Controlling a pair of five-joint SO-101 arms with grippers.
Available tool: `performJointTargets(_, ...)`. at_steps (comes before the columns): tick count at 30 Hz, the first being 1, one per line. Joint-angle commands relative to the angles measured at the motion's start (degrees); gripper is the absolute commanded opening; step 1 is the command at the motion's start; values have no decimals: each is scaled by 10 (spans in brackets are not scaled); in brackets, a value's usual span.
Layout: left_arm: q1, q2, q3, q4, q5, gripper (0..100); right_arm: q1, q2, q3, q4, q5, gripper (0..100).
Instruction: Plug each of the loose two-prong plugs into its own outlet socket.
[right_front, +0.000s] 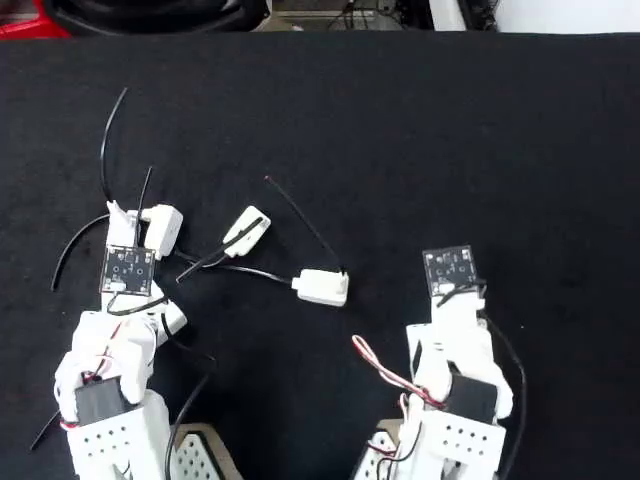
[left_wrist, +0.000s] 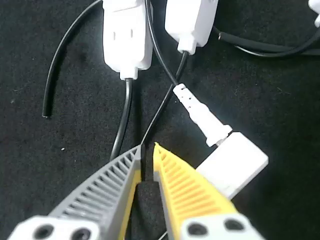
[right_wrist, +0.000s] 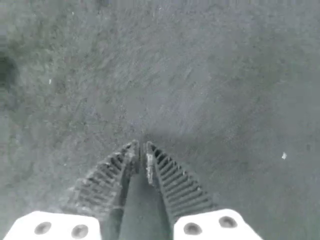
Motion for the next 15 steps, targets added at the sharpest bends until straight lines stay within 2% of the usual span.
performJointTargets(1, -5, -1, 11, -10, -4, 55, 4, -42, -5, 10, 5, 11)
performJointTargets(15, -5, -1, 11, -10, -4, 55, 4, -38, -5, 7, 6, 11)
